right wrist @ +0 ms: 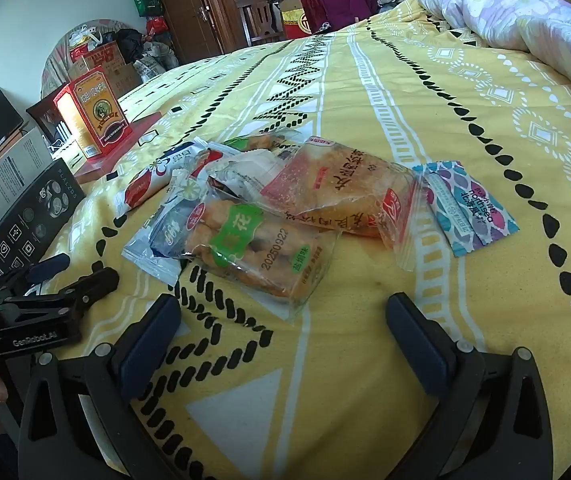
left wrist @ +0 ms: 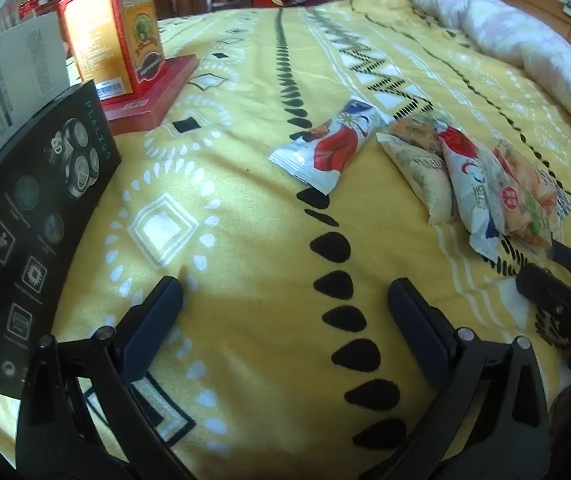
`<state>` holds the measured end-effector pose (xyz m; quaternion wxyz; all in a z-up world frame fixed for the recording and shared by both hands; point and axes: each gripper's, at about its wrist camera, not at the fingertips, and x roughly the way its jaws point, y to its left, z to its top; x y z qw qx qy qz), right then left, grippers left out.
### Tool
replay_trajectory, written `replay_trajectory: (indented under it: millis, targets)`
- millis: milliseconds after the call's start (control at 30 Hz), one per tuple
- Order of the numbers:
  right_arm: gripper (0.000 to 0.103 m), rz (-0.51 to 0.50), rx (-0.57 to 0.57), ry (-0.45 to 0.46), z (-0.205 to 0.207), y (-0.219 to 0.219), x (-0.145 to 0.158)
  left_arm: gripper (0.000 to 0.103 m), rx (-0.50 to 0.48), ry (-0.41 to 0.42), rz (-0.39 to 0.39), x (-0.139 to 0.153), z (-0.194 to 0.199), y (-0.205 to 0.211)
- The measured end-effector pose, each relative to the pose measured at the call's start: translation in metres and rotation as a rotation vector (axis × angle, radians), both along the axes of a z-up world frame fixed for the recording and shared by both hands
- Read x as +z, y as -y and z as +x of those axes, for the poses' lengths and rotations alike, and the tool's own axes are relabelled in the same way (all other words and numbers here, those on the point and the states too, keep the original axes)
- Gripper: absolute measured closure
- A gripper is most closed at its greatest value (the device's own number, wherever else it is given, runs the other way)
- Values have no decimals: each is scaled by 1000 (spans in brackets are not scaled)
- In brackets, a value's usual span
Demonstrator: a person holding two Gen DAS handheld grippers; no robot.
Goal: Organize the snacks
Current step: 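Grasp the white-red-blue snack bar with the left tool while the right tool grasps the bread-roll bag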
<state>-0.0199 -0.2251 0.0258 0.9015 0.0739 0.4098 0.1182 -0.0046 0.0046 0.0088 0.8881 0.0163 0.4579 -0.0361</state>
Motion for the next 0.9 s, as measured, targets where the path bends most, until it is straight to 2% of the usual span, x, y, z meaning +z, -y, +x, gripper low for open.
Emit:
replay_trajectory:
  millis: [67,133,267,333,433,500,533,567,600,633,767,867,900]
  targets:
    - [0,3,0,-3,0,0,0,4,-71,-26,-8,9,-2,1]
    - [0,-4,-1,-5,0,-1,0,8,-117,-13,-21,20,5,3]
    - [0,-26,-2,-9,-2,-2,0,8,-135,30,-56,41,39,8]
    - [0,-29,-2,-12,1,-4,-2,11,-155,4,-33,35,62,17]
    - [0,-30,-2,-13,-1,-3,-2,24,-209,-59,20,15,85,30]
    - [0,-31,-3,-12,-3,-2,-2,24,-196,-68,23,7,95,30]
    - [0,-33,-2,-19,1,-4,-2,28,-187,-67,12,6,96,29]
    - [0,-37,-2,-22,1,-4,-2,44,-177,-68,1,6,98,27]
    - [0,-45,-3,-27,3,-5,-2,53,-166,-65,1,8,99,25]
    - [0,-51,-4,-28,2,-5,-1,70,-163,-70,-4,9,99,24]
    - [0,-61,9,-62,0,-6,7,73,-168,-79,-54,20,78,14]
    - [13,-1,22,-66,-7,-4,27,73,-178,-53,-46,24,53,9]
    - [15,15,26,-55,-10,-5,35,73,-175,-51,-48,23,47,6]
